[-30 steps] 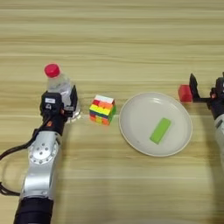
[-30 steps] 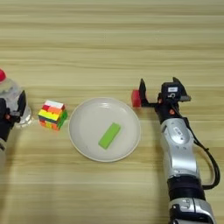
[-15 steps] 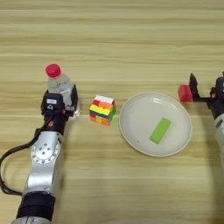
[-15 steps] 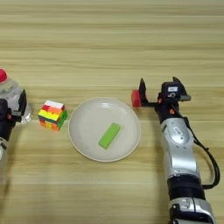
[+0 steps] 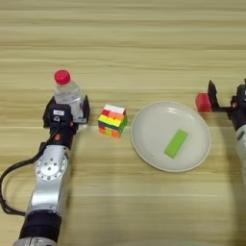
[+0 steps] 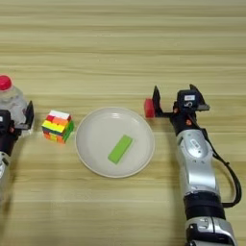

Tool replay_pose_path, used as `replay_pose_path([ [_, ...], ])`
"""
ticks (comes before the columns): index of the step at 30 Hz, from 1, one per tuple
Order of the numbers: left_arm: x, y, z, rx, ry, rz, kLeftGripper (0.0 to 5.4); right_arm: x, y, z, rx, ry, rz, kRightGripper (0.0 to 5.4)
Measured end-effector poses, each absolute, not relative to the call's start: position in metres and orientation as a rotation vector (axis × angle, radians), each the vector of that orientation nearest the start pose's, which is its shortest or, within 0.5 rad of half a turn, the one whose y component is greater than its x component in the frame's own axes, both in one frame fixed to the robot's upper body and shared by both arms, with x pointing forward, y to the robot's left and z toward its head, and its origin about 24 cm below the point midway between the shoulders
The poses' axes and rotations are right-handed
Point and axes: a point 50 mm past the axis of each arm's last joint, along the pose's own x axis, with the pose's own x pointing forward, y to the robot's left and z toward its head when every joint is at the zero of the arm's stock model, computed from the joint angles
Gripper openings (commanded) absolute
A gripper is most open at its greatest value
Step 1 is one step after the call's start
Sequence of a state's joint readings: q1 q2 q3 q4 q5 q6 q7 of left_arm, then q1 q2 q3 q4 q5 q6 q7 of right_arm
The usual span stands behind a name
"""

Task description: Move the objects on the table

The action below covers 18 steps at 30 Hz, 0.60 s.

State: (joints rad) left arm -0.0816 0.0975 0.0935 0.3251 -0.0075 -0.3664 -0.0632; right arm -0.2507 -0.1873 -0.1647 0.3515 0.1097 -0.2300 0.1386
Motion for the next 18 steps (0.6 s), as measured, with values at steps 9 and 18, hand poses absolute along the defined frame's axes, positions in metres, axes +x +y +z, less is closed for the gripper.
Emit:
replay_pose_path([
  [9, 0.261, 0.185, 0.026, 0.092, -0.127, 0.012, 5.37, 0.297, -0.211, 0.060, -0.060, -0.145, -0.005, 5.40],
  [18, 0.259, 0.184, 0.039, 0.094, -0.186, 0.014, 5.37, 0.297, -0.211, 0.059, -0.062, -0.144, -0.005, 5.40],
])
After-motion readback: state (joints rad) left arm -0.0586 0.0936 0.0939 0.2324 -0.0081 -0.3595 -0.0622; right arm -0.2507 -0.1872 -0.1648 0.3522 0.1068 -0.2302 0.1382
